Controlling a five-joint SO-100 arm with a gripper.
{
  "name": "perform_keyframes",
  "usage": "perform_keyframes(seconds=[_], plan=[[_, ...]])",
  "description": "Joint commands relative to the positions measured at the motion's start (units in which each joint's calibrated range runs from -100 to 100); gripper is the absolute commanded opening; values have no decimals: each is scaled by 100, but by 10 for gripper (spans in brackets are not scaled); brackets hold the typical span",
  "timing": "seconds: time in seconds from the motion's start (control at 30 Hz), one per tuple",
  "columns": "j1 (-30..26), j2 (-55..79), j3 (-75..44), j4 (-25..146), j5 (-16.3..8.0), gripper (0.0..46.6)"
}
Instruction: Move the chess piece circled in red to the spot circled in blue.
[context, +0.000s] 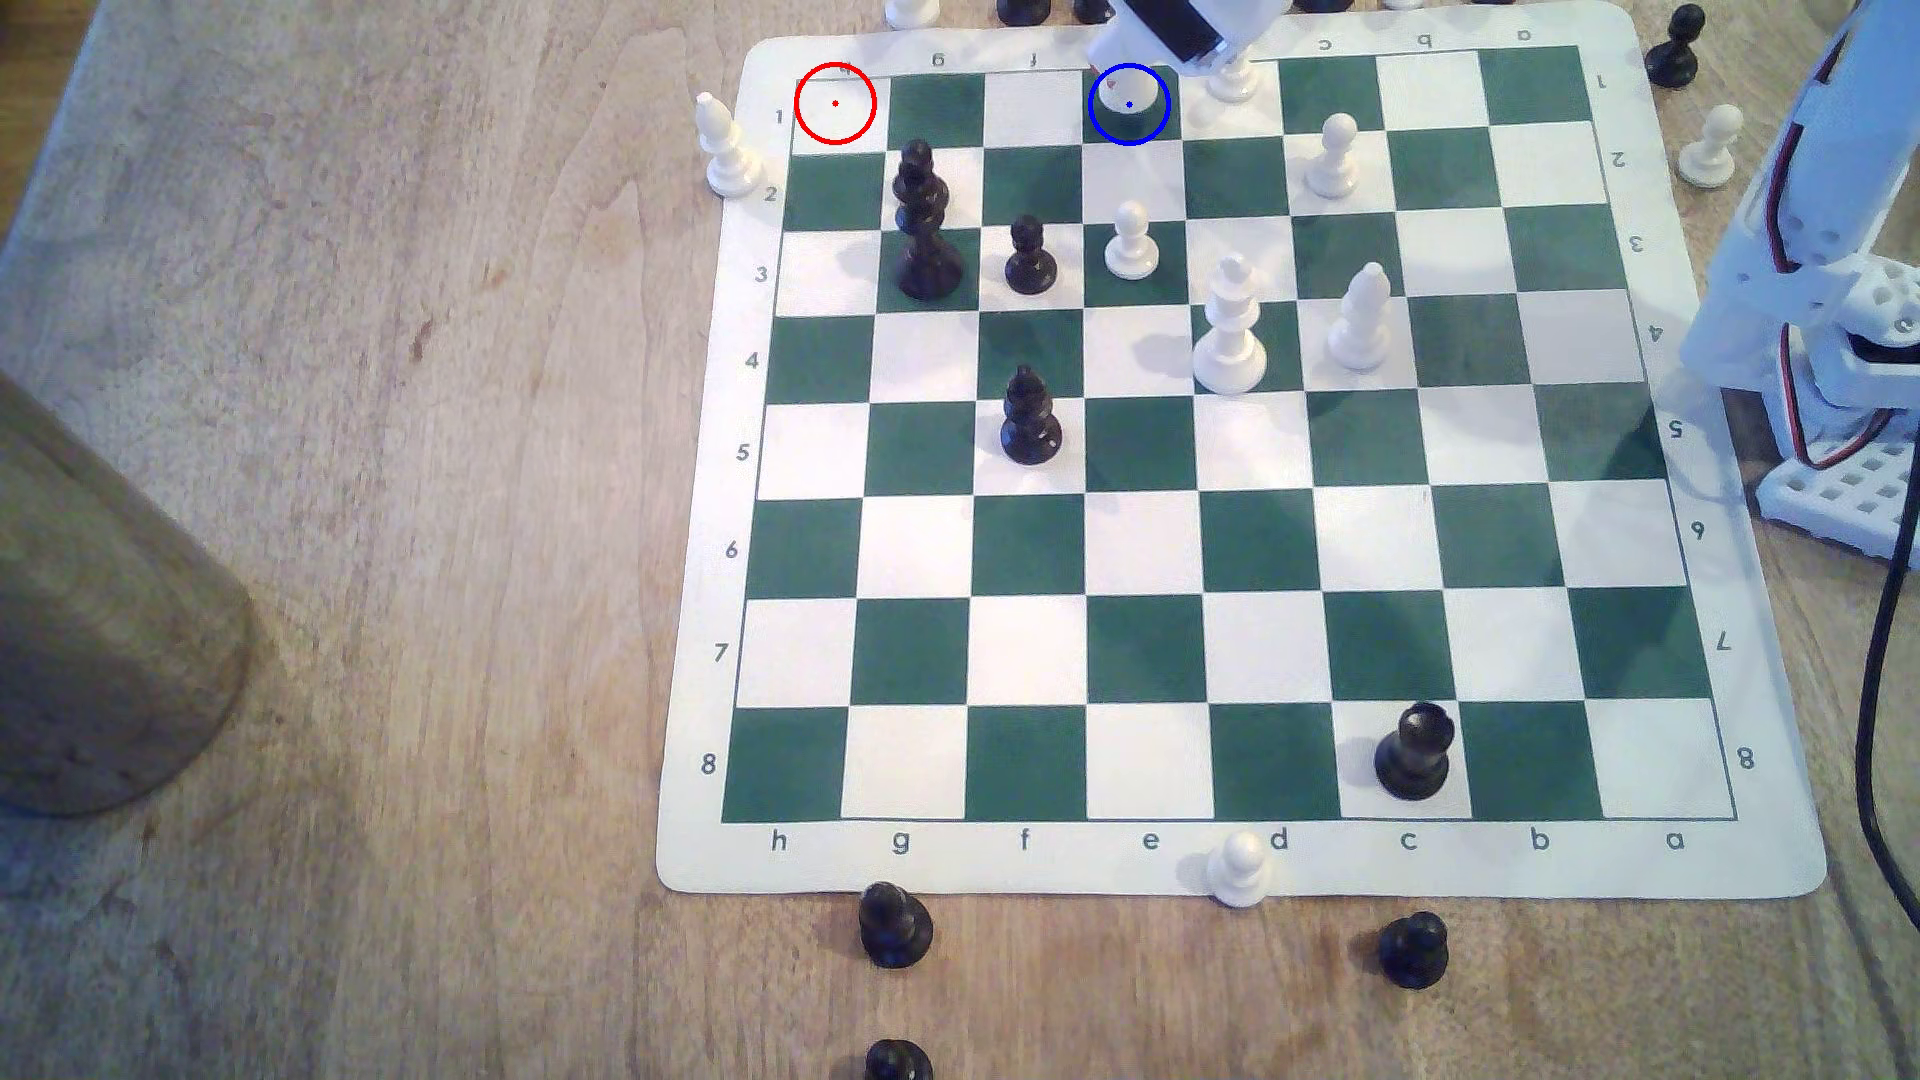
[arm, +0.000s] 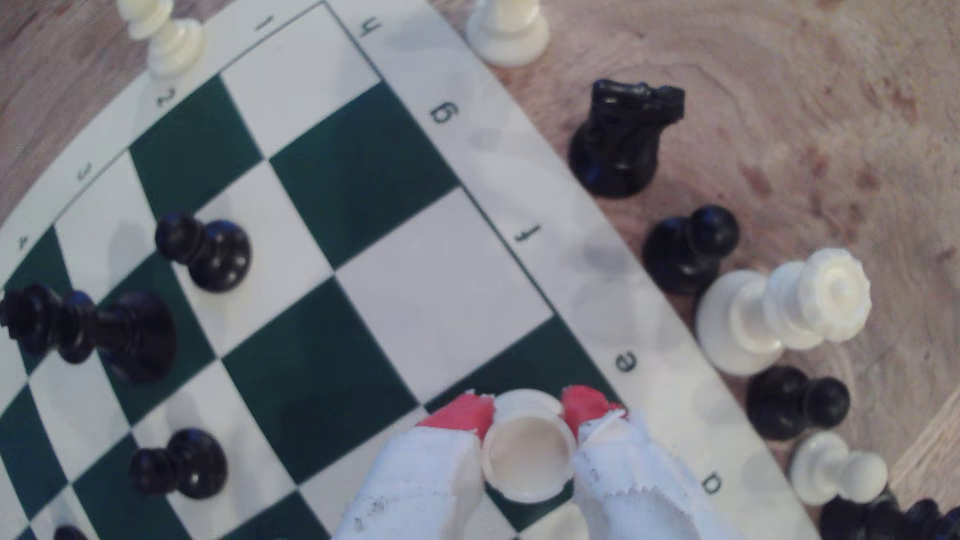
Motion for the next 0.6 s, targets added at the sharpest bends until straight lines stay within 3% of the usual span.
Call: perform_keyframes(seconds=[0.0, 0.43, 0.5, 0.57], plan=[[50, 2, -175, -181, 15, 2], [128, 154, -156, -385, 68, 7], [128, 163, -93, -525, 24, 81], [128, 163, -48, -623, -10, 113]])
